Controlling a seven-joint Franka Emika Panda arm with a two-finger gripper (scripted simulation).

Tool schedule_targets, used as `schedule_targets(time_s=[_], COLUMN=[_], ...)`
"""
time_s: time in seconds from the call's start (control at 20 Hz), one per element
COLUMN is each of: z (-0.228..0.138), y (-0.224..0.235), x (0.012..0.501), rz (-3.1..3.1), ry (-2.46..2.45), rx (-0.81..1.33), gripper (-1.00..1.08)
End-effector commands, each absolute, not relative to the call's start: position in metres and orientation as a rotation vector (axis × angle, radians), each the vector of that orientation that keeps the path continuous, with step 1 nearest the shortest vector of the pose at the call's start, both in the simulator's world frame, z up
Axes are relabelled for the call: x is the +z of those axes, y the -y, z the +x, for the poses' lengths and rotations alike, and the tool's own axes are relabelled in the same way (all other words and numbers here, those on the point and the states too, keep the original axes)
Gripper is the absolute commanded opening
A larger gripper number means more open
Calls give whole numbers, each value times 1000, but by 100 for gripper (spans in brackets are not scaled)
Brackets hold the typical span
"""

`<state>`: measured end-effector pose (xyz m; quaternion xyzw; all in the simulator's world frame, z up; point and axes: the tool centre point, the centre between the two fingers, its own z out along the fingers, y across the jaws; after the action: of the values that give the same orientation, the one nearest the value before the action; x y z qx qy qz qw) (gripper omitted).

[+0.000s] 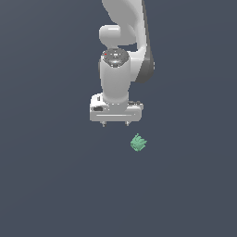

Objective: Pick up the object and move it to a goal position.

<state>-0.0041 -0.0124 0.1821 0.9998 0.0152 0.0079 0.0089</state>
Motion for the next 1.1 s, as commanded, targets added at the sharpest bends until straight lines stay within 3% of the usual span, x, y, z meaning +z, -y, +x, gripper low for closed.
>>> schedule_targets(time_s=[0.0,1.05], z=[-4,-3], y=[12,-6], x=[182,162], rz=[3123,3145], ry=[-47,-176], rx=[25,-5], gripper=[100,100])
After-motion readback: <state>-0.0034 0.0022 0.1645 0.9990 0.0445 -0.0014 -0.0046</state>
